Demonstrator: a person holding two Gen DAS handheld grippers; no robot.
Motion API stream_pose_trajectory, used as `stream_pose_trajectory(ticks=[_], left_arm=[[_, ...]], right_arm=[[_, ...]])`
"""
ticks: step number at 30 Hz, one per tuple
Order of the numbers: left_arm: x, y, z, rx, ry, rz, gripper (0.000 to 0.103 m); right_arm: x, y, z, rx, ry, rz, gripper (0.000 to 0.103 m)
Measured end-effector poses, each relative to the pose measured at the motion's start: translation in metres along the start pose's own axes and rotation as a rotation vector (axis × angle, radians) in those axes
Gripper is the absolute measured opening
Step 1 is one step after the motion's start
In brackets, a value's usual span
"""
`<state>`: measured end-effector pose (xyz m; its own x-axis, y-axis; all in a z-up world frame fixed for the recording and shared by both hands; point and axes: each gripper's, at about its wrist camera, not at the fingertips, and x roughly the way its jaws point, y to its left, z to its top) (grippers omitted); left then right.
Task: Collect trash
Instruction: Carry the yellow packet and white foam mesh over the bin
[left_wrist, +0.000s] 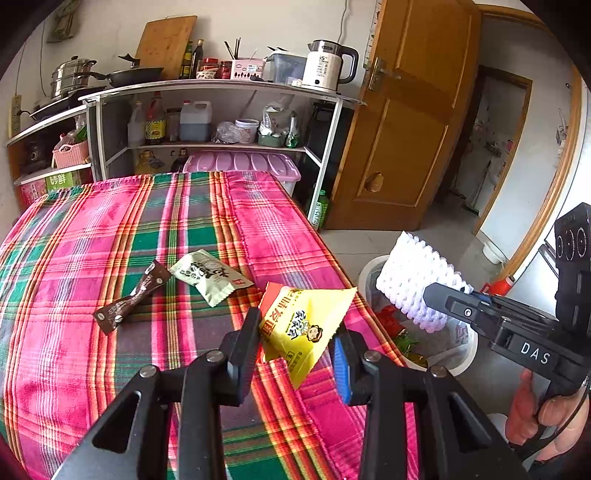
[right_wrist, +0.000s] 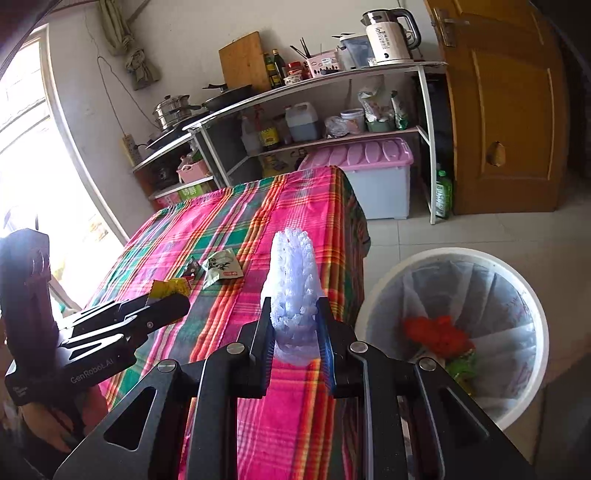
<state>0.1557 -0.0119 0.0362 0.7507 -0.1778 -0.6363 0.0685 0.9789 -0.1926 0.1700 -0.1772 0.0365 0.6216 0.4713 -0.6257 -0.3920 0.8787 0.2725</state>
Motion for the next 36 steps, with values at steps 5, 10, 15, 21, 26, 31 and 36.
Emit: stream_pose_trajectory(ticks=[5,10,15,21,26,31,36], left_arm=[[0.006,-0.023,0.002,0.028,0.006,-0.027,0.037],[0.014,-0.045,0.006,0.057,0.009,-0.059,0.037],[0.024,-0.063,0.007,0.078,0.016,-0.086,0.037],[0.041,-0.082,0.009,0.101,0.034,-0.116,0.037],[0.058,-0.096,0.008,0.115,0.064,-0.14,0.037],[0.078,-0.11,0.008,0.13,0.101,-0.161,0.037],[0.095,-0.126,0.006,0.147,0.138,-0.18,0.038]], right_arm=[[-0.013,-0.016,-0.004,0.024,-0.016,-0.017,0.022],[-0.022,-0.033,-0.009,0.054,-0.023,-0.038,0.022],[-0.026,-0.051,-0.014,0.085,-0.027,-0.06,0.022],[-0.028,-0.073,-0.019,0.123,-0.025,-0.088,0.022],[-0.03,-0.093,-0.022,0.156,-0.018,-0.116,0.022],[-0.031,-0.111,-0.027,0.189,-0.007,-0.148,0.022],[-0.028,-0.125,-0.034,0.215,0.016,-0.178,0.024]])
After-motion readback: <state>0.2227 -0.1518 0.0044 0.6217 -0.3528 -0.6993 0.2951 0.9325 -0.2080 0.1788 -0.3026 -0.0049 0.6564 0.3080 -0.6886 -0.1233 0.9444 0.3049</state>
